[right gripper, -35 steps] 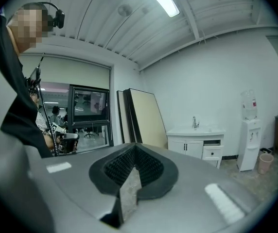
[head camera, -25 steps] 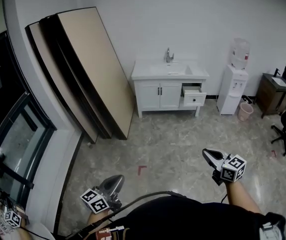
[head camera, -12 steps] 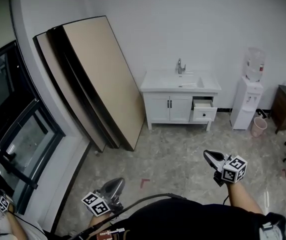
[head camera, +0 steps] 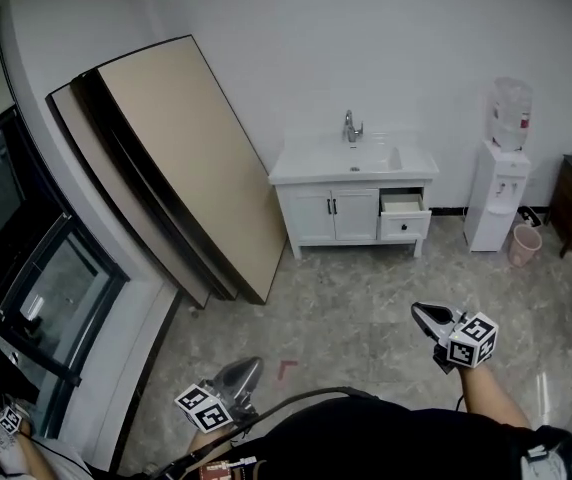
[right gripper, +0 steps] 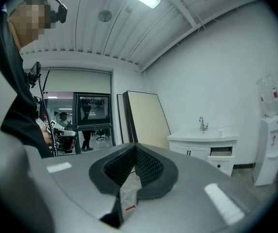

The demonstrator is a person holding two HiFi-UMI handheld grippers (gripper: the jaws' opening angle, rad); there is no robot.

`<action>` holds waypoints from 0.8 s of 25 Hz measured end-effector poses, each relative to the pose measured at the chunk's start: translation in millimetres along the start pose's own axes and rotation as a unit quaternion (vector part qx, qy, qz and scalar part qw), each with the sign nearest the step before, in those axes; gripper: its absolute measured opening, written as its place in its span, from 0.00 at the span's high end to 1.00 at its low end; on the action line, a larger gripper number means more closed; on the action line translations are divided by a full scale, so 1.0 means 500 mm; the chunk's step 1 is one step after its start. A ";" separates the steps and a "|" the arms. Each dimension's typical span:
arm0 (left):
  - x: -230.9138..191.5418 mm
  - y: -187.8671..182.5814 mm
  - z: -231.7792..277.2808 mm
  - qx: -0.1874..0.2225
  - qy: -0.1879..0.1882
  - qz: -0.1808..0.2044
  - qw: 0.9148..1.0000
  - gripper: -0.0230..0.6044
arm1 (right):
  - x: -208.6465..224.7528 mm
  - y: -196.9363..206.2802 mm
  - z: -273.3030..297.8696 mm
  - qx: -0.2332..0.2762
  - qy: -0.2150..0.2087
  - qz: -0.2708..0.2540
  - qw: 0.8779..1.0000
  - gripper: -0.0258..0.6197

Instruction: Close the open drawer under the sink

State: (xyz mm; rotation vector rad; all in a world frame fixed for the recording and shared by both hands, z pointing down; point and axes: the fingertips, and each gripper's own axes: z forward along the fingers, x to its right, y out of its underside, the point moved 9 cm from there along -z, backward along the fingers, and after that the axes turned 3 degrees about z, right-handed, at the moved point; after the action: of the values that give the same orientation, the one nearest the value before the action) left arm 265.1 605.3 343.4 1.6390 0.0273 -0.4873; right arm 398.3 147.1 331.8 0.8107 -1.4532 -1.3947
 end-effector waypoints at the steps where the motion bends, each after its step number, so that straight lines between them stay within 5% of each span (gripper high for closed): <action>1: 0.003 -0.003 0.017 -0.006 0.003 0.000 1.000 0.96 | 0.012 0.003 -0.005 0.002 0.003 0.005 1.000 0.96; 11: -0.049 0.000 0.137 -0.027 0.027 -0.014 0.999 0.96 | 0.096 0.041 -0.038 -0.002 0.049 0.042 0.998 0.96; 20: -0.230 -0.034 0.206 -0.021 0.076 -0.026 0.997 0.96 | 0.103 0.005 0.058 -0.001 0.104 0.029 0.994 0.96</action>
State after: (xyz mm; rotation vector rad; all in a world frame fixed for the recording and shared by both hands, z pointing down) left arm 125.2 539.7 360.0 1.6334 0.1928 -0.3977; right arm 353.9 110.7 345.9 0.8789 -1.3044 -1.2292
